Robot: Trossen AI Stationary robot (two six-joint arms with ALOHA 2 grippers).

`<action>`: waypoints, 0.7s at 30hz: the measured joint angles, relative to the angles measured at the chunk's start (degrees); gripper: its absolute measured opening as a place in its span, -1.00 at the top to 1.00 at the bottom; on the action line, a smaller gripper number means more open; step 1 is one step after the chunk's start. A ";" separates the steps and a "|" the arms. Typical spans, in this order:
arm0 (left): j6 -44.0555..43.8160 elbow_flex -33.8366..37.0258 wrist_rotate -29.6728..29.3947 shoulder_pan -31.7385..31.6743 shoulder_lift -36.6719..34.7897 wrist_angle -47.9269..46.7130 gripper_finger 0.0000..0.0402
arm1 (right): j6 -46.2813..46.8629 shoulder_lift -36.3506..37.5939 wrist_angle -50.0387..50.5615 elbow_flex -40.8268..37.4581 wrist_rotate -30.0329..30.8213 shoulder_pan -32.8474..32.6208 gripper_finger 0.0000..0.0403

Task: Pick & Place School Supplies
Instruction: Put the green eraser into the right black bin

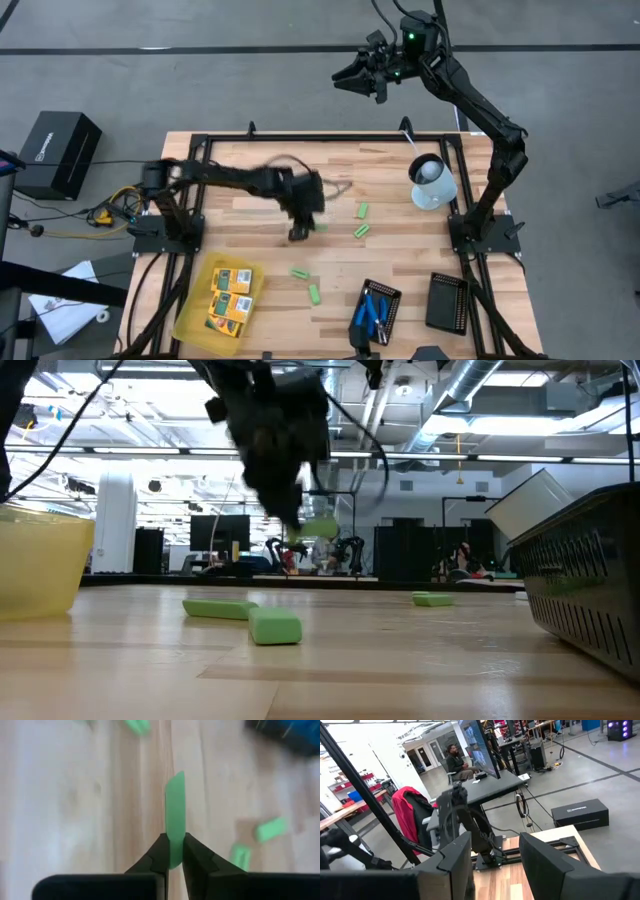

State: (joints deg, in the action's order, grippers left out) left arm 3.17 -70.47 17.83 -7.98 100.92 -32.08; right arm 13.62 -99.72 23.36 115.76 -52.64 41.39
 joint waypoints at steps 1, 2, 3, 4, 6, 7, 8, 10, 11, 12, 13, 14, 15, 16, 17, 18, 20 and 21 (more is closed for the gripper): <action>-0.66 -0.40 1.10 -1.12 -1.71 0.08 0.91 | -0.43 0.00 -0.02 0.01 0.15 0.00 0.21; -1.43 -0.85 2.42 -2.43 -3.83 0.78 0.91 | -0.63 0.00 -0.01 0.01 0.34 0.00 0.21; -2.36 -1.41 3.73 -3.55 -5.78 1.46 0.91 | -0.71 0.00 -0.12 0.01 0.39 0.00 0.21; -3.72 -1.95 5.04 -4.56 -7.80 3.10 0.91 | -0.74 0.00 -0.32 0.01 0.54 0.00 0.21; -6.04 -2.62 8.49 -6.54 -11.27 5.40 0.91 | -0.71 -0.02 -1.43 0.01 1.23 -0.06 0.21; -7.49 -3.11 9.85 -7.21 -12.82 7.10 0.91 | -0.73 -0.02 -2.45 0.00 1.69 -0.21 0.21; -8.49 -3.60 10.92 -7.85 -13.88 7.63 0.91 | -0.72 -0.02 -3.85 0.00 1.70 -0.37 0.21; -10.52 -5.06 12.27 -8.13 -15.75 8.86 0.91 | -0.60 -0.02 -7.47 -0.01 1.76 -0.96 0.21; -10.95 -5.44 12.84 -8.45 -16.52 8.54 0.91 | -0.35 -0.02 -9.55 0.00 1.74 -1.26 0.21; -11.30 -6.09 13.14 -8.27 -17.12 9.23 0.91 | 0.10 -0.02 -11.74 -0.01 1.79 -1.60 0.21; -11.94 -6.32 13.02 -8.16 -17.76 10.09 0.91 | 0.77 -0.02 -13.77 -0.01 1.98 -1.98 0.21; -12.25 -6.31 13.04 -8.16 -18.17 9.57 0.91 | 1.58 -0.02 -16.08 -0.01 2.22 -2.25 0.21; -12.39 -6.32 13.01 -8.05 -18.26 10.07 0.91 | 2.49 -0.02 -18.43 -0.01 2.93 -2.50 0.21; -12.58 -6.31 12.78 -8.01 -18.27 10.33 0.91 | 3.38 -0.02 -20.66 -0.01 3.30 -2.69 0.21; -12.68 -6.24 12.63 -8.01 -18.27 9.74 0.91 | 4.27 -0.02 -22.87 0.00 3.59 -2.75 0.21; -12.69 -6.19 12.61 -8.01 -18.26 9.73 0.91 | 4.87 -0.02 -24.93 -0.01 4.07 -2.75 0.21; -12.67 -6.23 12.07 -8.01 -18.02 10.63 0.91 | 6.15 -0.02 -27.70 0.05 5.36 -2.74 0.21; -12.70 -6.28 11.97 -7.91 -17.70 11.41 0.91 | 6.32 -0.02 -27.67 0.52 5.93 -2.69 0.21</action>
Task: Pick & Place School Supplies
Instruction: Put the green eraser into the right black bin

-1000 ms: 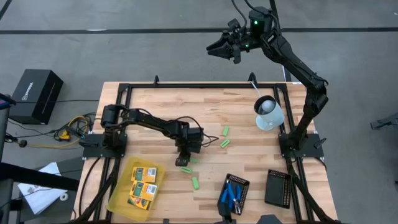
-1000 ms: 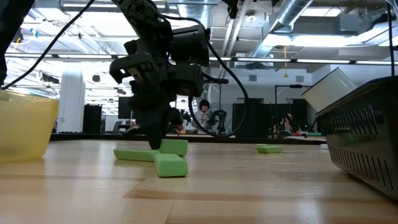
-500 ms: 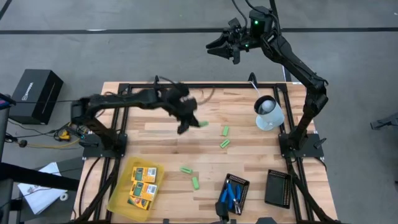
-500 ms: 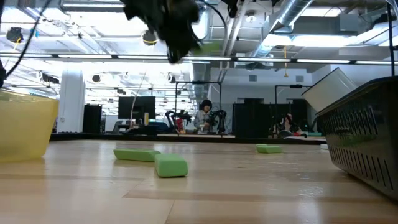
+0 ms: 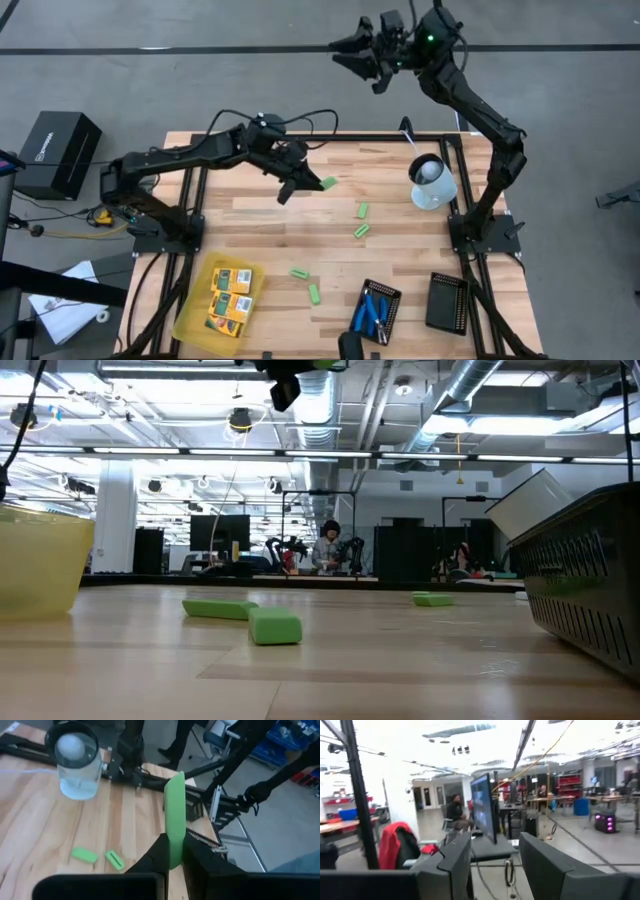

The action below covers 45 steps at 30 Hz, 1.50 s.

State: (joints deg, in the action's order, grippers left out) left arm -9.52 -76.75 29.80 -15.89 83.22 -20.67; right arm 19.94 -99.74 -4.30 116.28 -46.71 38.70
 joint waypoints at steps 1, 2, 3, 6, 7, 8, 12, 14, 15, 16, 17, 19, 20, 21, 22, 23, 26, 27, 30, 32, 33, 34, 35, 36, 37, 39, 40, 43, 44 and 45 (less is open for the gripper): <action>-0.22 0.02 -0.32 0.08 0.24 0.14 0.91 | 0.03 -0.07 0.55 0.74 0.20 0.00 0.21; -0.34 0.15 -0.43 0.08 0.31 0.01 0.91 | -0.21 -0.07 0.86 1.49 0.20 0.00 0.21; -0.43 0.15 -0.43 0.12 0.31 0.61 0.91 | -0.35 -0.06 0.81 2.17 0.21 0.00 0.21; -1.08 0.02 -0.47 0.38 0.11 2.20 0.91 | 1.28 0.04 0.69 3.73 -1.42 -0.02 0.21; -1.28 0.02 -0.85 0.38 0.14 2.11 0.91 | 2.59 0.04 1.20 3.97 -2.43 -0.02 0.21; -1.31 0.05 -1.24 0.38 0.20 2.05 0.91 | 3.59 0.04 2.93 4.23 -3.44 -0.02 0.21; -1.22 0.07 -3.59 0.04 0.20 2.17 0.90 | -0.23 0.04 22.09 6.41 -7.74 -0.65 0.23; -1.08 0.07 -4.38 -0.80 0.20 1.97 0.90 | -7.85 0.04 34.84 7.69 -7.39 -1.16 0.27; -0.75 0.07 -4.91 -1.43 0.18 1.86 0.90 | -11.55 0.02 40.90 8.26 -5.98 -1.29 0.29; -0.01 0.07 -5.26 -2.34 0.06 1.23 0.90 | -14.97 0.02 45.81 8.63 -4.44 -1.29 0.31; 0.49 0.07 -5.39 -3.42 -0.12 0.15 0.90 | -17.68 0.02 50.07 8.83 -3.52 -1.25 0.34; 1.63 0.07 -5.56 -5.83 -0.55 -1.69 0.90 | -21.42 0.02 56.49 8.90 -2.85 -1.00 0.38; 2.17 0.07 -5.59 -7.24 -0.99 -3.01 0.90 | -22.62 0.02 59.24 8.89 -2.86 -0.77 0.40; 3.06 0.11 -5.60 -8.66 -1.58 -4.23 0.90 | -23.58 0.00 61.56 8.89 -2.89 -0.36 0.41; 3.68 0.13 -5.54 -10.00 -2.22 -4.51 0.90 | -24.76 0.00 63.68 8.89 -2.90 0.16 0.41; 4.40 0.11 -5.11 -11.36 -2.78 -4.08 0.90 | -25.97 0.00 65.56 8.91 -2.98 0.58 0.41; 4.54 0.09 -1.04 -15.11 -4.12 -2.82 0.90 | -28.28 -0.02 68.81 8.91 -3.75 1.21 0.36; 4.24 0.02 0.12 -15.80 -4.23 -2.51 0.90 | -28.77 -0.40 68.96 8.95 -3.94 1.19 0.33; 3.22 0.04 2.07 -15.98 -4.19 -2.86 0.91 | -28.95 -2.19 67.96 8.91 -4.22 -0.51 0.19; 3.14 0.04 2.18 -15.27 -4.18 -2.56 0.91 | -28.95 -3.69 66.62 8.89 -4.21 -1.75 0.09; 3.09 0.04 2.21 -14.89 -4.19 -2.26 0.91 | -28.95 -4.20 66.04 8.89 -4.23 -2.38 0.05; 2.86 0.04 2.19 -14.51 -4.19 -2.16 0.91 | -28.95 -4.61 65.34 8.89 -4.32 -2.93 0.00; 2.38 0.04 2.19 -14.24 -4.19 -2.16 0.91 | -28.95 -5.12 64.39 8.91 -4.32 -3.30 -0.03; 1.83 0.04 2.21 -14.00 -4.19 -1.89 0.91 | -28.95 -5.56 63.67 8.93 -4.38 -3.45 -0.06; 1.60 0.04 2.21 -13.77 -4.19 -1.45 0.91 | -28.95 -5.86 63.47 8.91 -4.37 -3.45 -0.07; 1.56 0.04 2.19 -13.32 -4.19 -1.04 0.91 | -28.76 -6.70 62.23 8.90 -4.66 -3.55 -0.08; 1.54 0.04 2.14 -13.30 -4.19 -0.83 0.91 | -28.13 -6.88 61.84 8.91 -5.23 -3.79 -0.08; 1.38 0.04 2.12 -13.01 -4.19 0.23 0.91 | -27.18 -7.28 61.94 8.97 -6.41 -4.10 -0.03; 1.26 0.04 2.12 -12.99 -4.19 0.77 0.91 | -27.24 -7.36 62.36 8.98 -6.39 -4.41 -0.01; 1.12 0.04 2.12 -12.99 -4.17 1.56 0.91 | -27.27 -7.47 62.50 8.92 -6.39 -4.74 0.01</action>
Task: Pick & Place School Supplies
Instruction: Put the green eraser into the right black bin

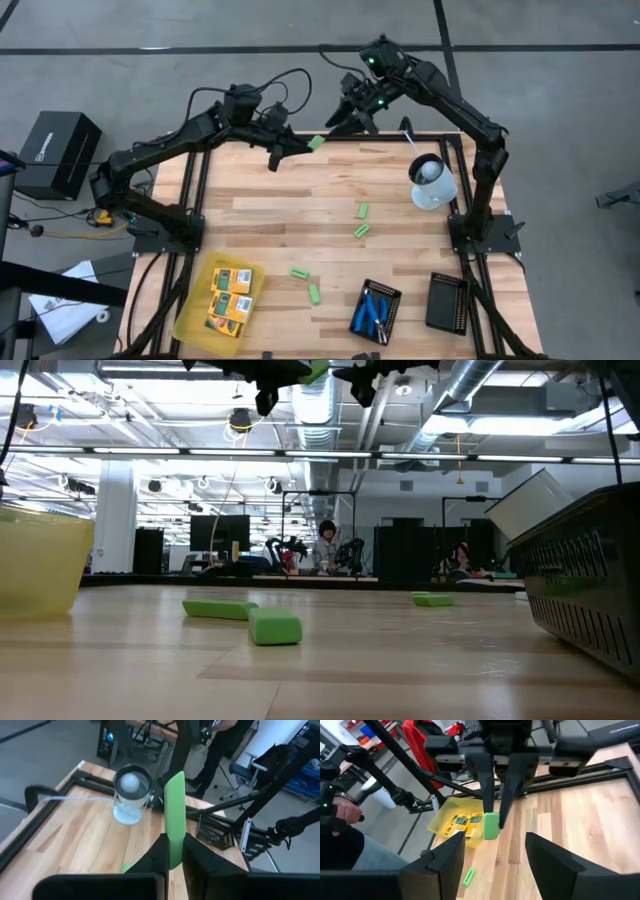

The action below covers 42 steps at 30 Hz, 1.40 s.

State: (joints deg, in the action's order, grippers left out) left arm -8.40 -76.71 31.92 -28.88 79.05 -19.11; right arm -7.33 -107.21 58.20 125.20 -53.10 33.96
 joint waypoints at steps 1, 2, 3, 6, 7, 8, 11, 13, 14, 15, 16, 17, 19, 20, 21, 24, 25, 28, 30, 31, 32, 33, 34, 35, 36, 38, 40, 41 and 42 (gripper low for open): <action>0.00 0.00 -0.02 0.00 0.00 0.55 0.91 | -0.03 -0.09 -0.19 -0.02 0.01 -0.35 0.03; -0.04 0.00 -0.02 0.00 0.00 0.93 0.91 | -0.11 -0.10 -0.49 -0.03 0.00 -0.76 0.05; -0.02 0.00 -0.03 -0.01 0.00 1.07 0.91 | -0.16 -0.09 -0.90 -0.01 -0.01 -1.20 0.07; -0.03 0.00 -0.06 -0.02 0.00 1.30 0.91 | -0.16 -0.01 -1.20 -0.01 0.01 -2.23 0.12; -0.06 0.00 -0.06 -0.02 0.00 1.55 0.91 | -0.12 -0.01 -1.23 -0.01 0.11 -2.52 0.13; -0.38 0.00 -0.04 -0.02 0.00 1.71 0.91 | 0.04 -0.01 -1.38 -0.01 0.32 -2.75 0.14; -1.11 0.02 -0.10 0.00 0.02 3.23 0.91 | 0.35 -0.01 -1.75 -0.01 0.44 -2.83 0.17; -1.62 0.02 -0.15 0.00 0.02 4.71 0.91 | 0.47 -0.01 -2.13 -0.01 0.62 -2.89 0.18; -2.34 0.02 -0.15 -0.01 0.02 5.22 0.91 | 0.85 -0.01 -2.67 -0.01 0.65 -3.03 0.18; -2.59 0.02 -0.17 0.00 0.02 5.53 0.91 | 1.42 -0.01 -3.56 -0.01 0.65 -3.12 0.18; -2.62 0.02 -0.03 0.13 0.02 5.71 0.91 | 2.20 -0.01 -4.43 -0.01 0.67 -3.23 0.18; -2.63 0.02 -0.06 0.38 0.02 6.06 0.91 | 2.68 -0.01 -5.19 -0.01 0.65 -3.31 0.18; -2.80 0.02 -0.21 0.70 0.02 6.40 0.91 | 3.40 -0.01 -6.11 -0.01 0.66 -3.55 0.18; -3.00 0.02 -0.24 0.93 0.04 6.47 0.91 | 3.88 -0.01 -6.54 -0.01 0.64 -3.57 0.18; -3.06 0.02 -0.26 1.28 0.04 6.71 0.91 | 4.24 -0.01 -6.75 -0.01 0.63 -3.56 0.17; -3.12 0.02 -0.67 2.45 0.11 7.13 0.91 | 4.32 -0.01 -6.68 -0.01 0.65 -3.86 0.18; -3.16 0.02 -1.19 2.96 0.19 7.29 0.91 | 4.33 -0.01 -6.70 -0.01 0.67 -3.99 0.19; -3.57 0.02 -1.94 3.59 0.22 8.52 0.91 | 4.35 -0.01 -7.02 -0.01 0.65 -4.44 0.20; -4.31 0.02 -1.95 3.58 0.20 9.70 0.91 | 4.37 -0.01 -7.02 -0.01 0.65 -4.77 0.20; -4.32 0.02 -2.10 3.56 0.20 9.97 0.91 | 4.37 -0.01 -7.00 -0.01 0.65 -4.81 0.21; -4.31 0.02 -2.21 3.51 0.20 10.05 0.91 | 4.40 -0.01 -7.00 -0.01 0.65 -4.81 0.21; -4.31 0.02 -2.87 3.35 0.20 10.13 0.91 | 4.76 -0.01 -6.98 -0.01 0.67 -4.99 0.21; -4.21 0.02 -3.08 3.13 0.20 10.24 0.91 | 5.04 -0.01 -6.98 -0.01 0.67 -5.07 0.20; -4.18 0.02 -3.10 2.92 0.20 10.25 0.91 | 5.27 -0.01 -6.96 -0.01 0.70 -5.06 0.20; -4.15 0.02 -3.06 2.75 0.20 10.25 0.91 | 5.38 -0.01 -6.99 -0.01 0.80 -5.07 0.20; -4.15 0.02 -3.08 2.70 0.20 10.25 0.91 | 5.42 -0.01 -6.98 -0.01 0.84 -5.08 0.20; -4.15 0.02 -3.10 2.93 0.20 10.25 0.91 | 5.44 -0.01 -6.94 -0.01 0.83 -5.08 0.20; -4.14 0.02 -3.10 3.09 0.20 10.25 0.91 | 5.43 -0.01 -6.94 -0.01 0.83 -5.08 0.21; -4.15 0.02 -3.10 3.10 0.20 10.25 0.91 | 5.42 -0.01 -6.96 -0.01 0.82 -5.08 0.22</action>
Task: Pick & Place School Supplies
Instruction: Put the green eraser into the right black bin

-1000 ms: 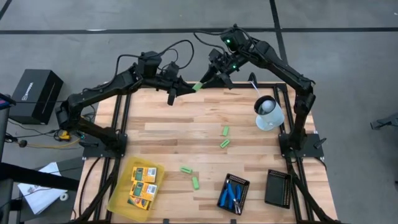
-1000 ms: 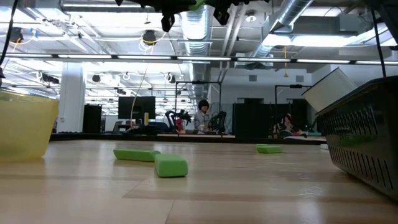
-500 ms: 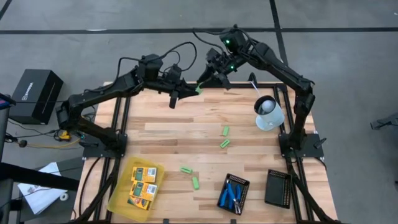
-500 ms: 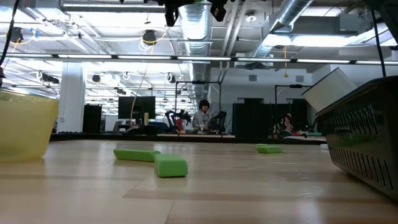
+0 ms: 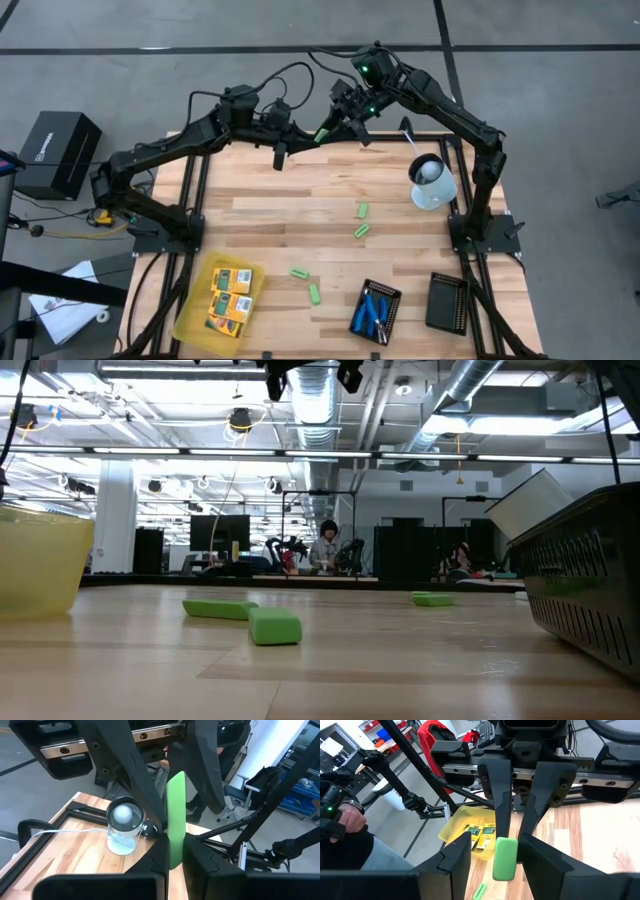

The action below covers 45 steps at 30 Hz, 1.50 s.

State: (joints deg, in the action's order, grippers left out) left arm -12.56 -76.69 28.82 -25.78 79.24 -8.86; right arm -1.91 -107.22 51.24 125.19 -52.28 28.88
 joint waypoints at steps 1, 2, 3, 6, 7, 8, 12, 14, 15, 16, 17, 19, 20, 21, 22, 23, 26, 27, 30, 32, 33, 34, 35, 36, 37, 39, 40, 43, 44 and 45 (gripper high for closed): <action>0.00 0.00 0.00 0.00 0.00 0.00 0.91 | 0.00 0.00 0.00 0.00 0.00 0.00 0.23; 0.00 0.00 -0.02 0.00 0.00 0.00 0.91 | -0.01 0.00 0.00 0.00 -0.02 0.00 0.24; 0.02 0.00 -0.01 0.00 0.00 0.04 0.91 | -0.01 0.00 -0.03 0.00 0.00 0.00 0.25; 0.02 0.00 -0.02 -0.17 0.00 0.34 0.91 | -0.01 0.00 -0.45 0.00 -0.01 0.00 0.30; 0.02 -0.03 0.00 -0.24 0.00 0.35 0.91 | -0.01 0.00 -0.61 0.00 0.01 0.00 0.31; 0.03 -0.09 0.00 -0.32 0.00 0.36 0.91 | -0.01 0.00 -0.73 0.00 0.01 0.00 0.33; 0.07 -0.59 0.15 -1.15 0.00 0.36 0.91 | -0.01 0.00 -0.98 0.00 0.09 0.02 0.40; 0.07 -0.83 0.23 -1.65 0.00 0.33 0.91 | -0.05 0.00 -0.98 0.00 0.19 0.07 0.44; 0.14 -1.00 0.36 -1.88 0.00 0.26 0.91 | -0.12 0.00 -1.02 0.00 0.30 0.07 0.46; 0.20 -1.20 0.50 -2.06 0.00 0.24 0.91 | -0.19 0.00 -1.08 0.00 0.43 0.07 0.48; 0.22 -1.35 0.59 -2.25 0.00 0.18 0.91 | -0.20 0.01 -1.23 0.00 0.53 0.07 0.50; 0.26 -1.57 0.61 -2.49 0.00 0.09 0.91 | -0.61 0.02 -1.27 0.00 0.75 0.07 0.56; 0.26 -1.60 0.61 -2.49 0.00 0.09 0.91 | -0.91 0.02 -1.27 0.00 0.82 0.07 0.60; 0.26 -1.60 0.59 -2.49 0.00 0.09 0.91 | -0.98 0.02 -1.32 0.00 0.88 0.07 0.64; 0.25 -1.61 0.59 -2.50 0.00 0.11 0.91 | -1.00 0.02 -1.34 0.00 0.90 0.11 0.68; 0.25 -1.64 0.58 -2.42 0.00 0.11 0.91 | -1.06 0.02 -1.36 0.00 0.90 0.18 0.72; 0.24 -1.66 0.23 -2.21 0.00 0.13 0.91 | -1.08 0.02 -1.33 0.00 0.79 0.22 0.82; 0.24 -1.66 0.24 -2.21 0.00 0.13 0.91 | -1.08 0.02 -1.33 0.00 0.71 0.22 0.84; 0.24 -1.66 0.20 -2.21 0.00 0.15 0.91 | -1.10 0.02 -1.35 0.00 0.62 0.22 0.84; 0.24 -1.67 0.15 -2.21 0.00 0.27 0.91 | -1.28 0.02 -1.53 0.00 0.44 0.52 0.81; 0.25 -1.71 0.11 -2.22 0.00 0.40 0.91 | -1.51 0.02 -1.77 0.00 0.28 0.60 0.81; 0.39 -1.73 0.29 -2.24 0.00 0.49 0.91 | -1.55 0.02 -2.13 0.00 0.23 0.65 0.81; 0.50 -1.75 0.74 -2.27 0.00 0.50 0.91 | -1.54 0.02 -2.49 0.00 0.19 0.66 0.83; 0.52 -1.75 1.01 -2.29 -0.02 0.48 0.90 | -1.54 0.02 -2.80 0.00 0.14 0.66 0.87; 0.52 -1.75 1.05 -2.29 -0.06 0.52 0.87 | -1.56 0.02 -3.19 0.00 -0.01 0.67 0.88; 0.60 -1.67 0.81 -2.47 -0.13 0.89 0.76 | -1.52 0.02 -4.01 -0.02 -0.23 1.16 0.88; 0.65 -1.65 0.43 -2.95 -0.15 0.92 0.69 | -1.37 0.02 -4.20 -0.03 -0.26 1.38 0.88; 0.72 -1.53 0.15 -4.59 -0.13 0.43 0.48 | -1.25 0.02 -3.84 -0.06 -0.34 2.22 0.88; 0.76 -1.53 0.13 -5.15 -0.11 0.20 0.42 | -1.12 0.02 -3.48 -0.04 -0.36 2.66 0.88; 1.24 -1.53 0.16 -5.69 -0.21 -0.31 0.37 | -1.08 0.02 -3.01 -0.04 -0.55 3.07 0.88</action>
State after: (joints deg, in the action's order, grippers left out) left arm -11.32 -78.21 28.98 -31.48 79.03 -9.17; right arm -2.98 -107.20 48.24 125.14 -52.83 31.95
